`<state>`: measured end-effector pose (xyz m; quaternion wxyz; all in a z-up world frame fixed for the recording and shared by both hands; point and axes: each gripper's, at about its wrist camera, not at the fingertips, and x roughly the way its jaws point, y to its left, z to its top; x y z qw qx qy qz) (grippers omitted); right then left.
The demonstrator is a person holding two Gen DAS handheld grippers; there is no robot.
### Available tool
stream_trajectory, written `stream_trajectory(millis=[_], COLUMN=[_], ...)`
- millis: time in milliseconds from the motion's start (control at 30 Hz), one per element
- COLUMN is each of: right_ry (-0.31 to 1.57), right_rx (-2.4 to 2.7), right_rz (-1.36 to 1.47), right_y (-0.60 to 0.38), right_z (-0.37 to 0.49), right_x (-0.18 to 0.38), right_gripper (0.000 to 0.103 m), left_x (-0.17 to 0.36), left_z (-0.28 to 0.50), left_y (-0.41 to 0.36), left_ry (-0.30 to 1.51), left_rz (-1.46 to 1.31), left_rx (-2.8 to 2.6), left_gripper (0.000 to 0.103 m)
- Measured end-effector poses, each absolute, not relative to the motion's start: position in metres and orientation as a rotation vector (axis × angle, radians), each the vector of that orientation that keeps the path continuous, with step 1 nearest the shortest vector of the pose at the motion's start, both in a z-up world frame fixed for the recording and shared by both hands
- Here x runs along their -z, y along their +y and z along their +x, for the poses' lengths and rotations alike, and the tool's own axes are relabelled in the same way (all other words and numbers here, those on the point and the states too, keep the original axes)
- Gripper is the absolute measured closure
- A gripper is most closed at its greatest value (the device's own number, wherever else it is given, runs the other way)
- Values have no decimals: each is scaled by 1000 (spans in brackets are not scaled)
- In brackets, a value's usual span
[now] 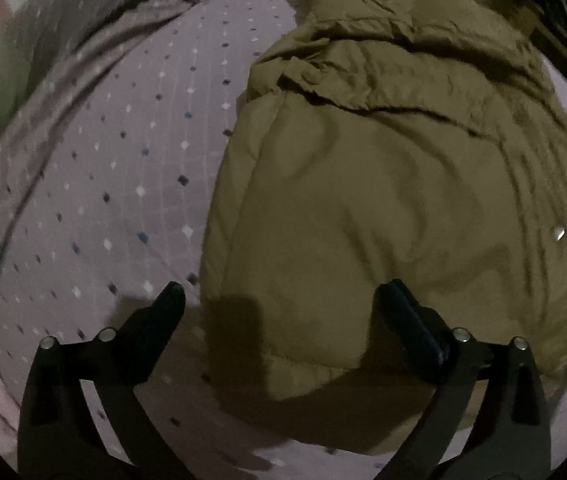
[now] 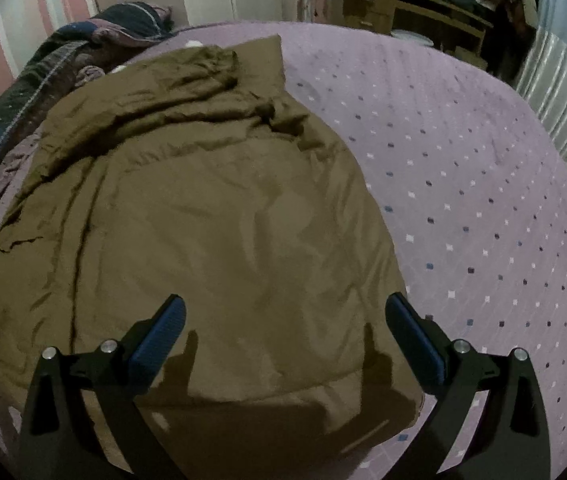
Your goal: Fold large clothes
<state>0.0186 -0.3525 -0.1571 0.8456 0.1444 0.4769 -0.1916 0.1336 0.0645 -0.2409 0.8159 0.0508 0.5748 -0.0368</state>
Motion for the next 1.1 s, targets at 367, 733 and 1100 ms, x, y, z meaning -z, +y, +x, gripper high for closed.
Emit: stream_trajectory(millis=[367,733,1100], right_ry=[1026,1108,1121], right_rx=[420,494,353], right_rz=[418,476,533], right_y=[-368,-392,-399], right_z=[12,1,1], right_x=[169,195,212], right_gripper=[3,3,4], left_x=[271,271,253], left_z=[148,150,160], left_y=[93,77,57], left_ry=[1370,1424,1368], left_rz=[-153,-87,51], left_rx=[148,199,216], left_gripper=[3,3,3])
